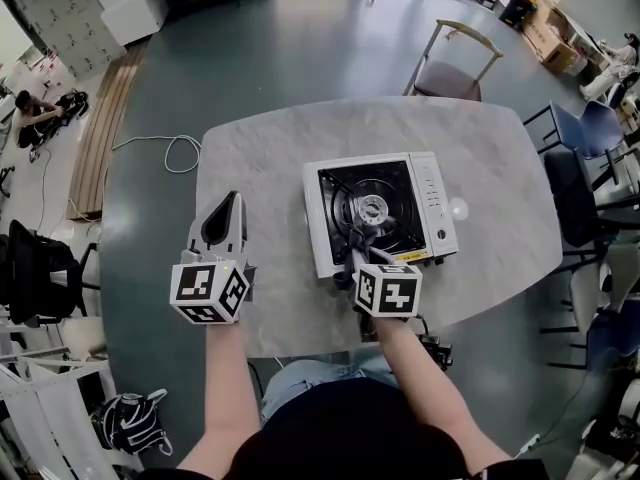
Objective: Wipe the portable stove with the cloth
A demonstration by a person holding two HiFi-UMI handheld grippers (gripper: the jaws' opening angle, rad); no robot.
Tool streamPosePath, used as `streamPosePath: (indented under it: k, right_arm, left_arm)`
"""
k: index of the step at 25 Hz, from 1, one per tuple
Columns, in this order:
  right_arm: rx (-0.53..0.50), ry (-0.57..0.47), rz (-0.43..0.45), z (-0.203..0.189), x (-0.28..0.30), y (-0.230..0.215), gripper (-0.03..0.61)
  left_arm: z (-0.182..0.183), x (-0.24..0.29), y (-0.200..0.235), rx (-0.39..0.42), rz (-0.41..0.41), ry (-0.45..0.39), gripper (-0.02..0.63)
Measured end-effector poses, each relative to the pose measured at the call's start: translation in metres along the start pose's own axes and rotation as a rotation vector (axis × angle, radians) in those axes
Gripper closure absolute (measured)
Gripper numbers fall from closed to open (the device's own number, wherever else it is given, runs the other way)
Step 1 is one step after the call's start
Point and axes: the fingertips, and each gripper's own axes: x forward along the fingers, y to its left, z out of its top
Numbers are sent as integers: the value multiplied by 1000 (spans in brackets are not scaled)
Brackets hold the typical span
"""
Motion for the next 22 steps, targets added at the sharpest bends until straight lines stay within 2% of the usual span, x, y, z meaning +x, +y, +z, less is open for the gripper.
streamPosePath:
  k: [3, 7, 12, 18, 22]
  right_arm:
    - [-37, 19, 19, 0, 0, -3, 512]
    - [-37, 38, 28, 1, -5, -24, 511]
    - [-73, 49, -16, 3, -15, -63, 511]
    - [-161, 47, -115, 12, -29, -106, 512]
    - [-197, 60, -100, 11, -33, -117, 512]
  left_arm:
    - [0, 3, -4, -4, 6, -5, 603]
    - [-3, 10, -15, -13, 17, -4, 603]
    - [-10, 21, -36, -27, 20, 2, 603]
    - [-12, 29, -58, -18, 12, 4, 603]
    - [-9, 34, -68, -14, 18, -1, 603]
